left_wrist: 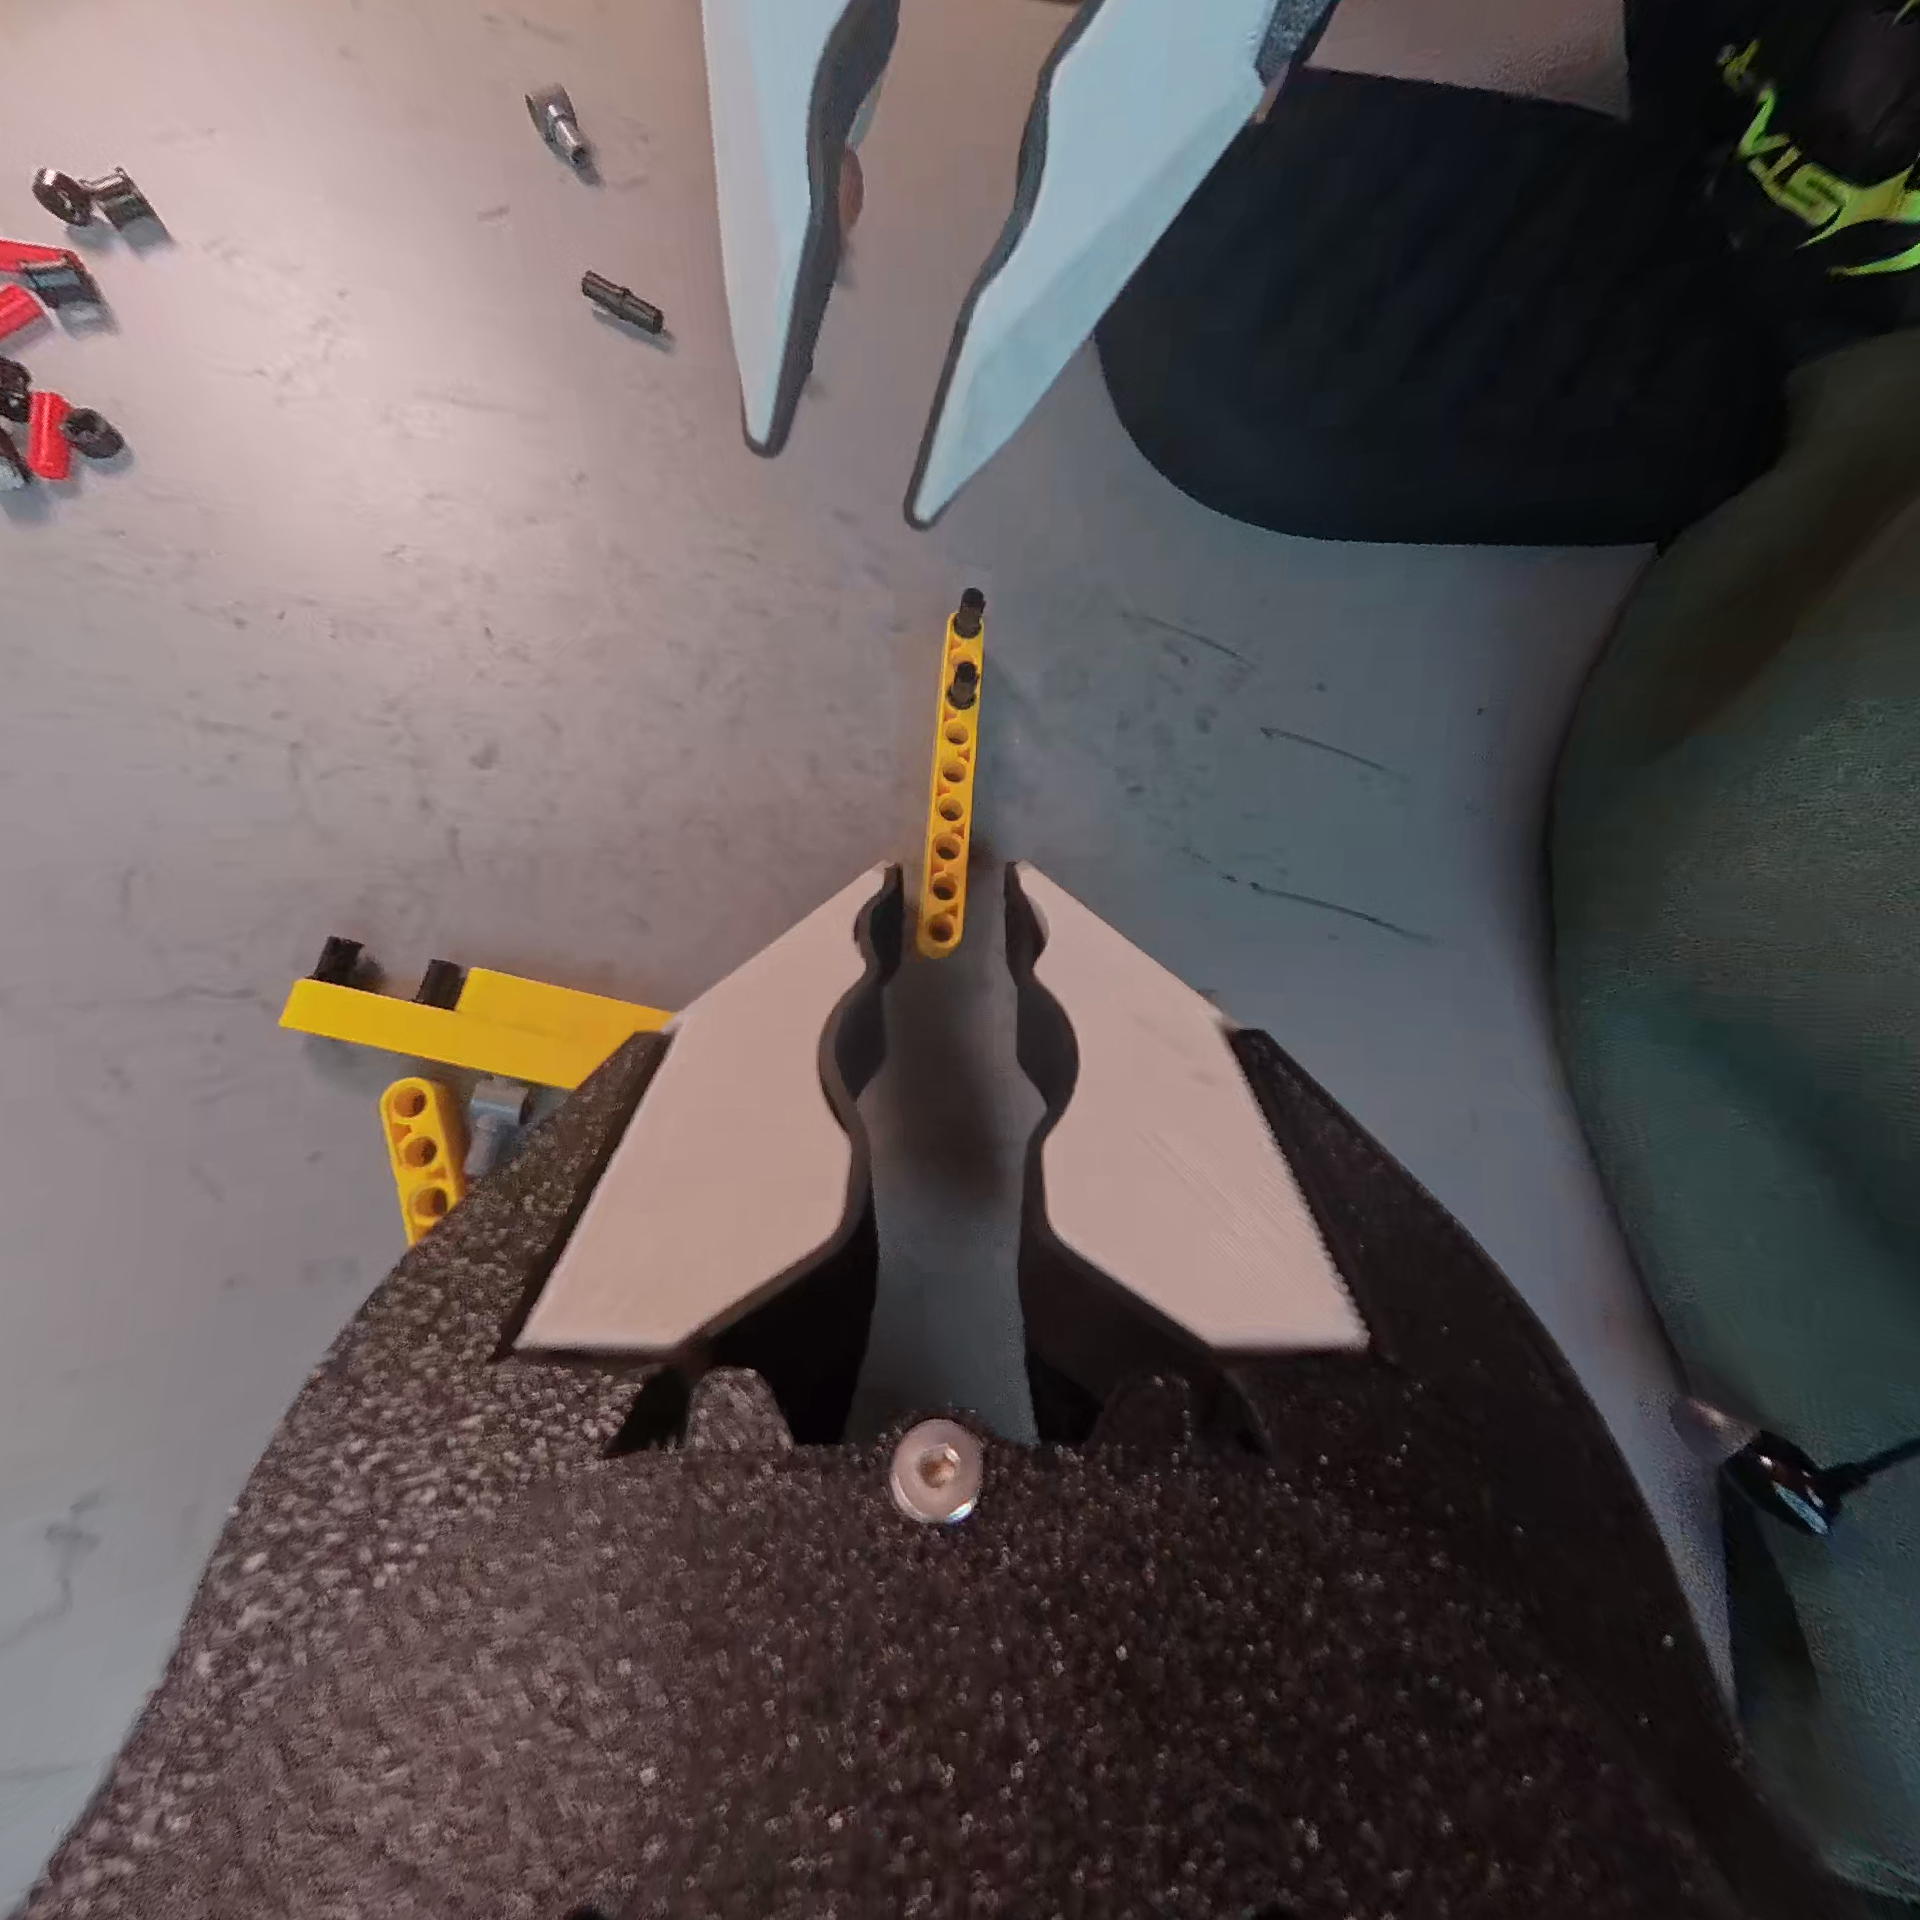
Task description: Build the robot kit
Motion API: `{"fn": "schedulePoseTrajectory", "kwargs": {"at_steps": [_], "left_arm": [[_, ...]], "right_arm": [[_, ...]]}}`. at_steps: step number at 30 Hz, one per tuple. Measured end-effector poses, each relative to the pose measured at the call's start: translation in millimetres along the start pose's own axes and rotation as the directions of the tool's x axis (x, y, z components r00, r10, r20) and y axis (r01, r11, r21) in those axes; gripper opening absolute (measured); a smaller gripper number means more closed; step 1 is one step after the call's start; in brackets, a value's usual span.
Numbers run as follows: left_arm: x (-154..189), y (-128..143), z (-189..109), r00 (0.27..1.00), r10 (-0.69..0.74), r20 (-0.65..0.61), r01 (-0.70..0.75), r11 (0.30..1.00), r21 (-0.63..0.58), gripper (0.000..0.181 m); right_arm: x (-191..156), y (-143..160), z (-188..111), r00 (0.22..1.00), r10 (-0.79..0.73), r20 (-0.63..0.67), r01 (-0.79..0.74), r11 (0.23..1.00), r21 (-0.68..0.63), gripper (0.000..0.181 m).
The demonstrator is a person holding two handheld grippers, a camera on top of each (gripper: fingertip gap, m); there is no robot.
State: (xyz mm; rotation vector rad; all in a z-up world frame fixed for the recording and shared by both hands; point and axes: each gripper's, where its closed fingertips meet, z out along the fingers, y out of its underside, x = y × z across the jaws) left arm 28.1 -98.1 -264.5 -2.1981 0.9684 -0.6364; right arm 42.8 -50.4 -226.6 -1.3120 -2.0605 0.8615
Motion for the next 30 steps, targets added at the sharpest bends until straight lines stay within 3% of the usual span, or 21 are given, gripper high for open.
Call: {"fn": "schedulePoseTrajectory", "kwargs": {"at_steps": [3, 6, 13, 22, 25, 30], "left_arm": [[-8, -10, -18, 0.999, -0.044, 0.015, 0.042, 0.996, 0.078, 0.021], [-27, -15, -42, 0.990, -0.081, 0.119, 0.064, 0.988, 0.143, 0.021], [-50, 13, -33, 0.952, -0.115, 0.283, 0.105, 0.993, 0.052, 0.036], [-59, 13, -31, 0.943, -0.009, 0.334, 0.010, 1.000, 0.001, 0.020], [-57, 14, -32, 0.921, 0.111, 0.373, -0.106, 0.994, -0.036, 0.004], [-55, 14, -31, 0.883, 0.228, 0.409, -0.211, 0.974, -0.087, 0.000]], "right_arm": [[18, -1, -11, 0.995, 0.066, -0.078, -0.056, 0.991, 0.125, 0.020], [35, 3, -19, 0.986, 0.076, -0.149, -0.048, 0.983, 0.178, 0.019], [48, 5, -20, 0.978, 0.070, -0.197, -0.024, 0.973, 0.228, 0.019], [48, 11, -23, 0.972, 0.074, -0.221, -0.022, 0.973, 0.231, 0.017], [46, 12, -20, 0.973, 0.067, -0.219, -0.016, 0.974, 0.225, 0.017], [43, 15, -12, 0.979, 0.060, -0.196, -0.019, 0.979, 0.203, 0.017]]}}
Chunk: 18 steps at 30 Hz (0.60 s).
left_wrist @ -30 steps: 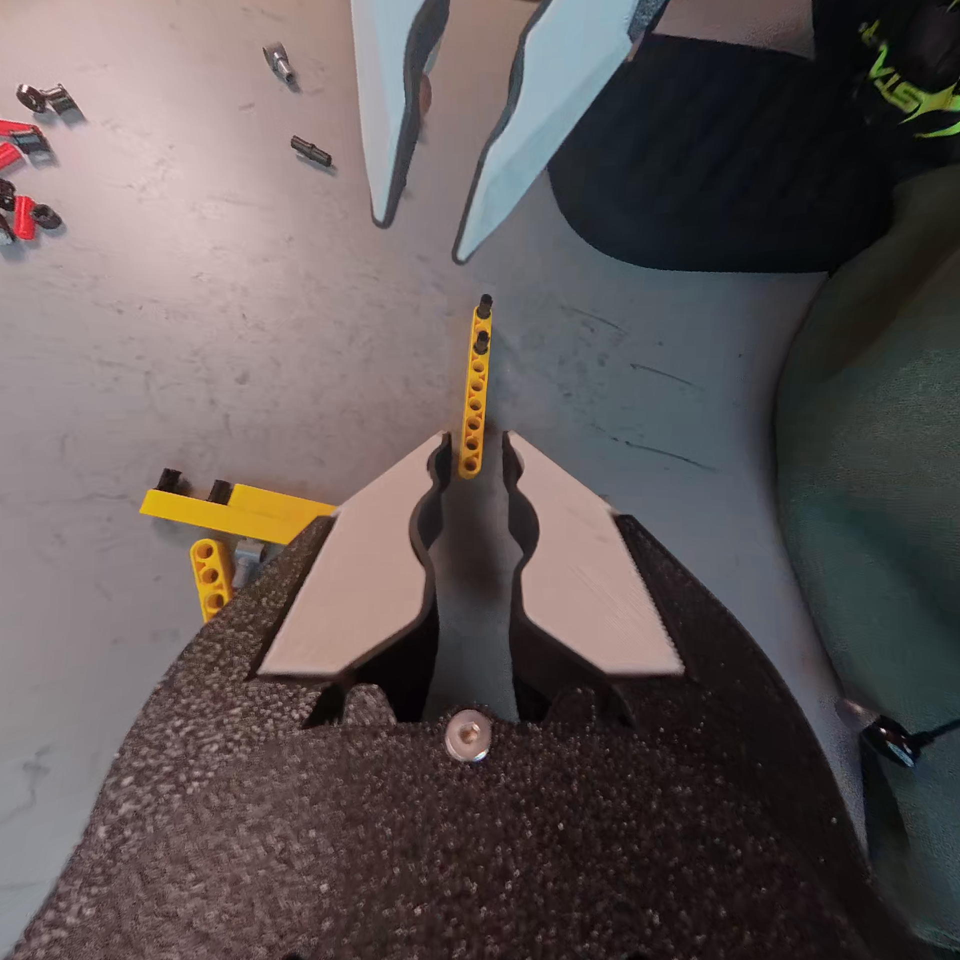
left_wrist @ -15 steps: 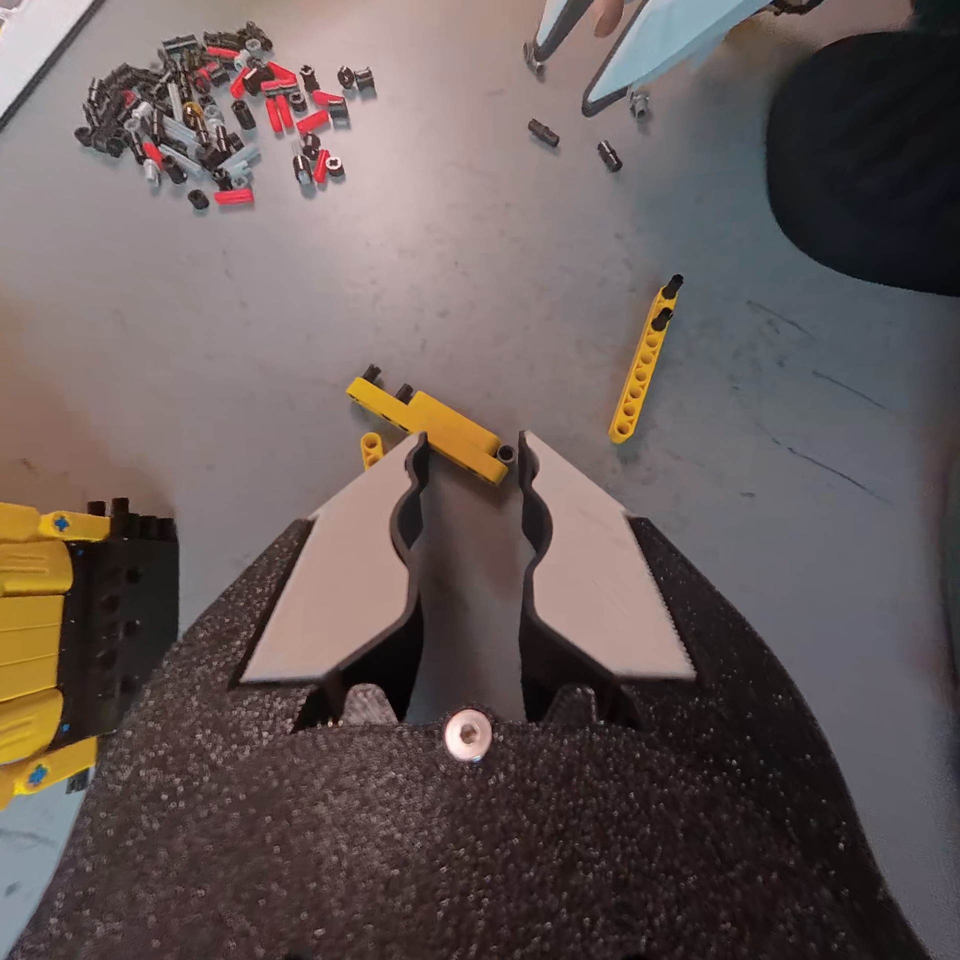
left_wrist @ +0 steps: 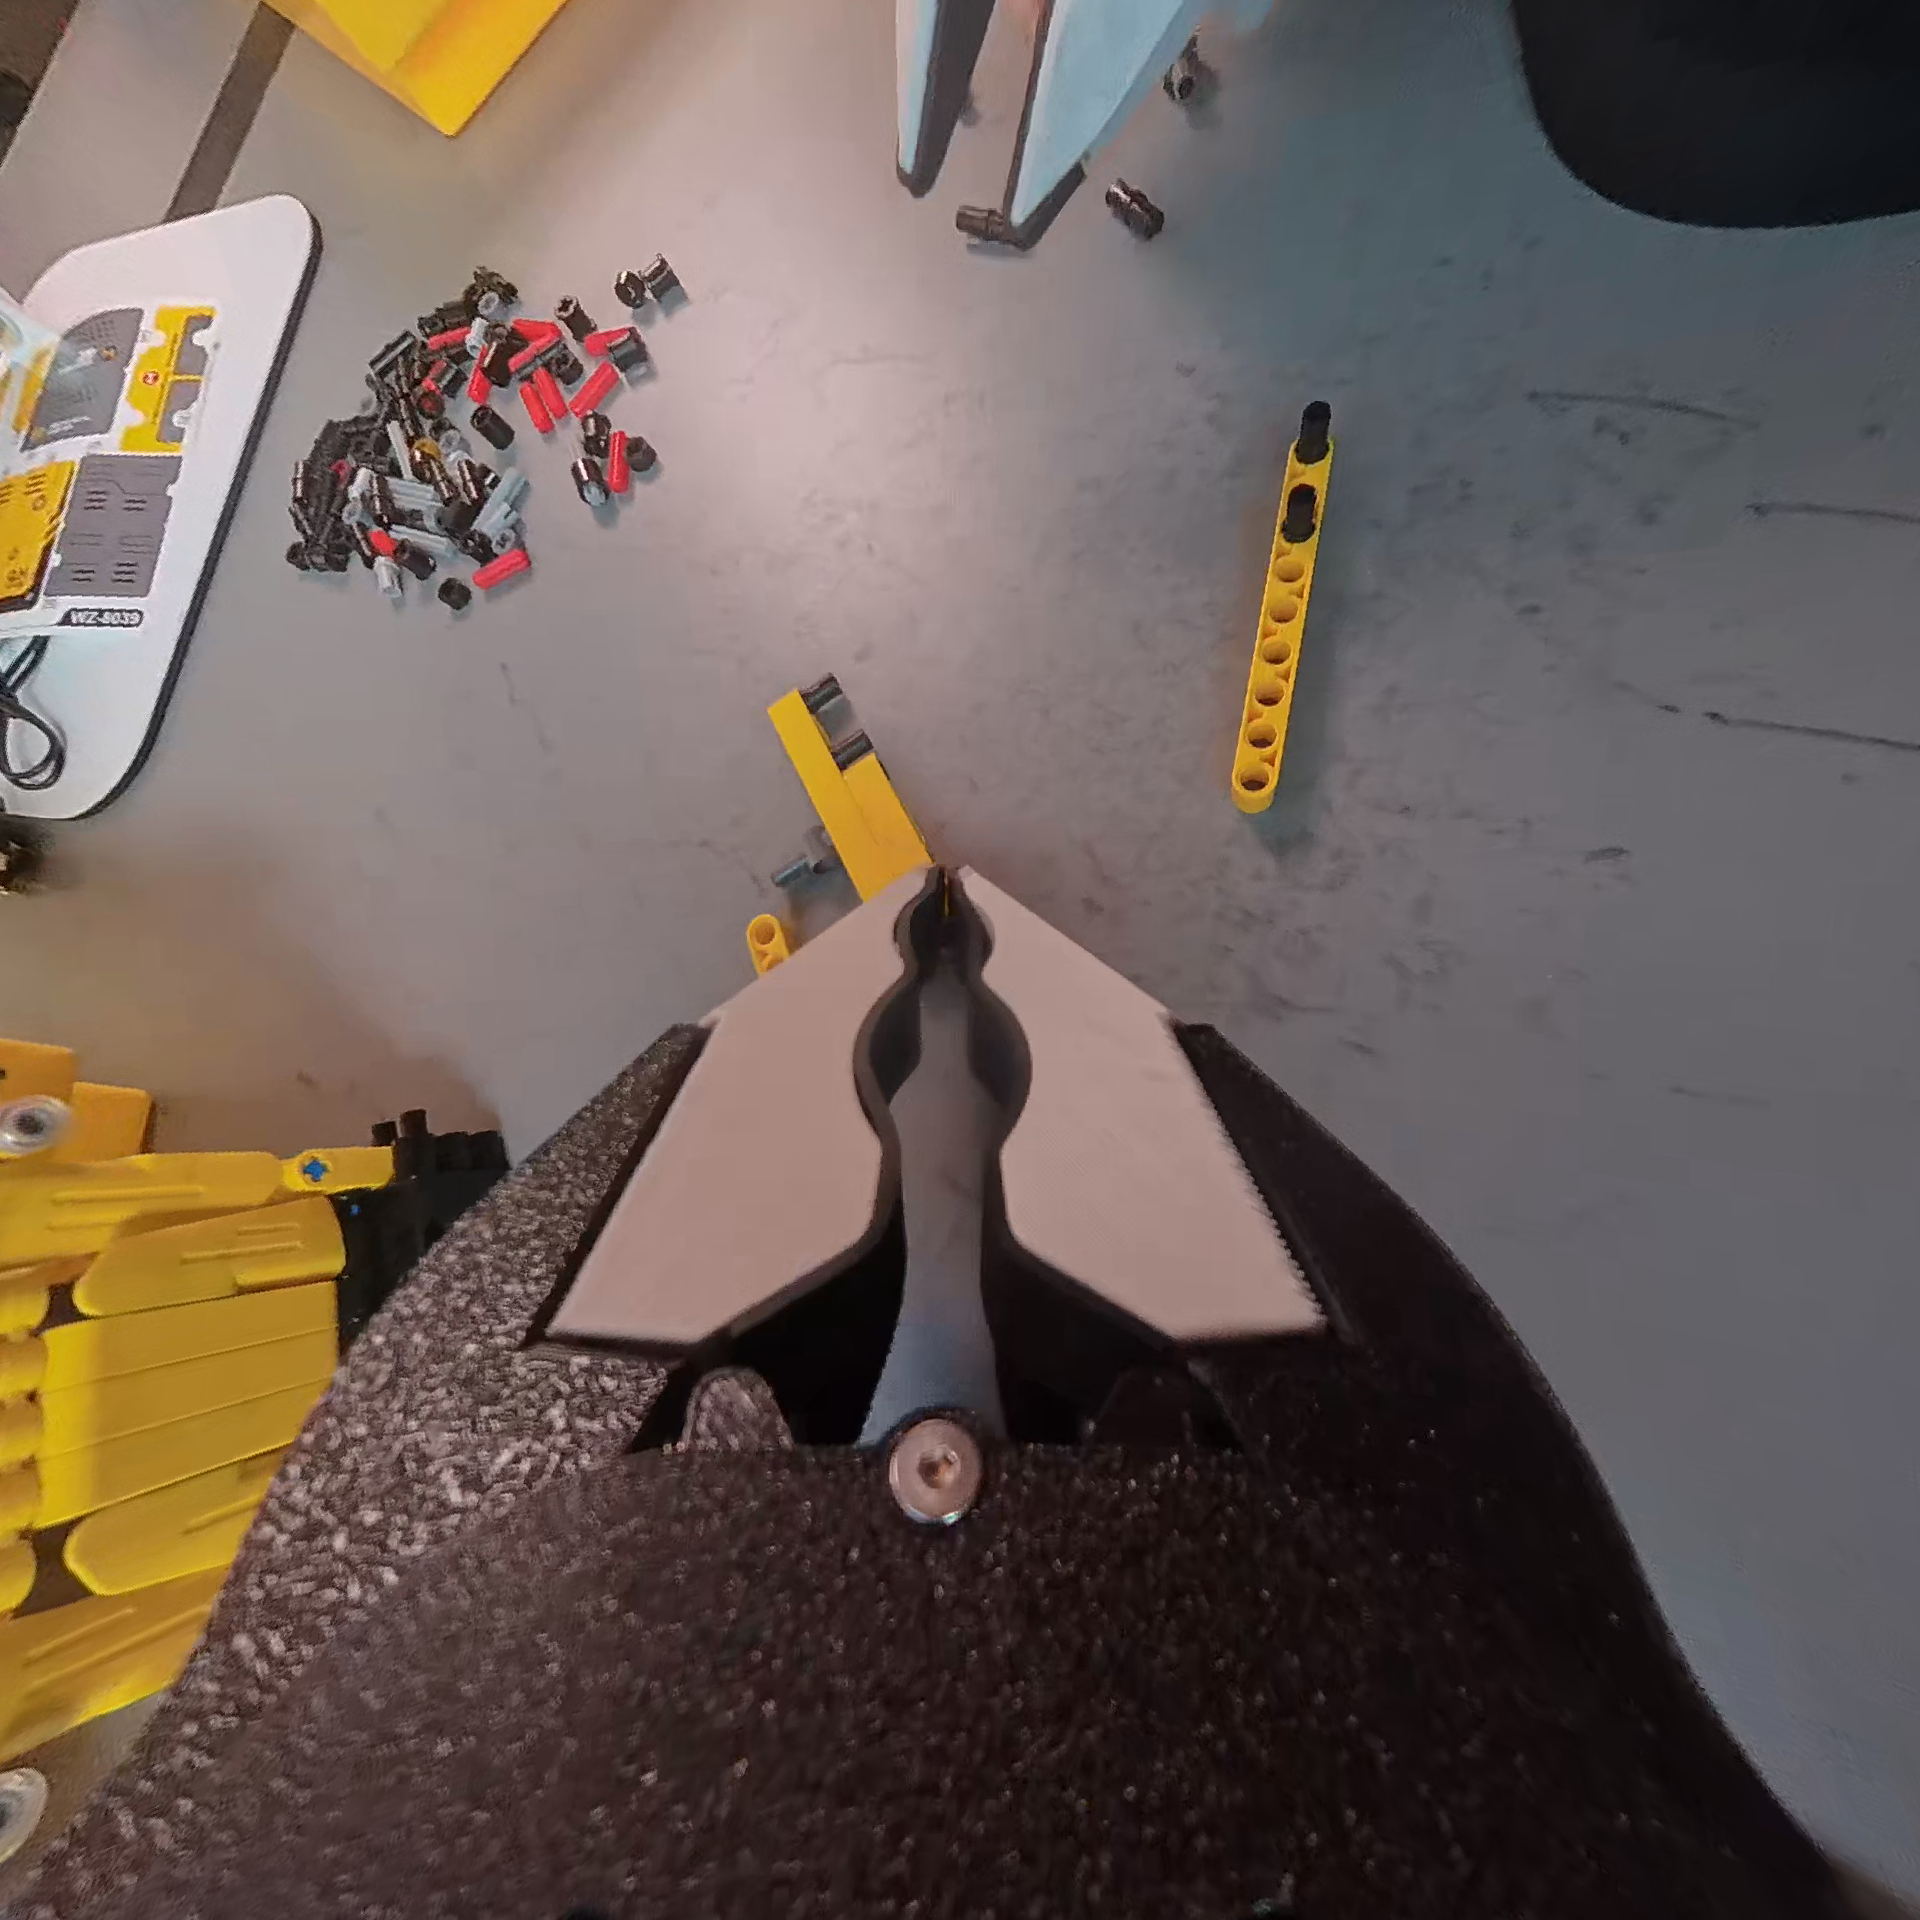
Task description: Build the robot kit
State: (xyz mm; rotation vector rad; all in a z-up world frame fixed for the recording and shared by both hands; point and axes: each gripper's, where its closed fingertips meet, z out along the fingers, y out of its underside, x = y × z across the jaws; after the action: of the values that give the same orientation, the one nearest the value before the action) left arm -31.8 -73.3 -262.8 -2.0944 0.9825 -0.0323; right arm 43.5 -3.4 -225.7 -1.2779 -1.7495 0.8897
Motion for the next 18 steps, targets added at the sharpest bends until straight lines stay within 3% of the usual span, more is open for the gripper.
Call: {"fn": "schedulePoseTrajectory", "kwargs": {"at_steps": [4, 7, 11, 13, 15, 18], "left_arm": [[-11, -6, -9, 0.989, -0.149, -0.021, 0.150, 0.987, 0.063, 0.016], [-10, -2, -5, 0.945, -0.314, -0.090, 0.317, 0.948, 0.029, 0.033], [-4, 5, 5, 0.962, -0.266, -0.067, 0.264, 0.964, -0.044, 0.017], [-5, 4, 4, 0.984, -0.175, -0.022, 0.174, 0.984, -0.047, 0.015], [-9, 3, 3, 0.996, 0.033, 0.084, -0.029, 0.999, -0.042, 0.015], [-19, -2, -2, 0.857, 0.418, 0.303, -0.397, 0.908, -0.130, 0.015]], "right_arm": [[-2, -3, 6, 1.000, -0.010, 0.026, 0.011, 1.000, -0.015, 0.017], [-1, -6, 8, 1.000, -0.019, 0.023, 0.020, 1.000, -0.014, 0.017], [-1, -7, 10, 1.000, -0.022, 0.016, 0.023, 1.000, -0.012, 0.017], [-1, -8, 9, 1.000, -0.026, 0.008, 0.026, 1.000, -0.004, 0.017], [0, -11, 7, 0.999, -0.036, 0.002, 0.036, 0.999, 0.014, 0.017], [-2, -13, 3, 0.999, -0.043, 0.015, 0.042, 0.998, 0.044, 0.017]]}}
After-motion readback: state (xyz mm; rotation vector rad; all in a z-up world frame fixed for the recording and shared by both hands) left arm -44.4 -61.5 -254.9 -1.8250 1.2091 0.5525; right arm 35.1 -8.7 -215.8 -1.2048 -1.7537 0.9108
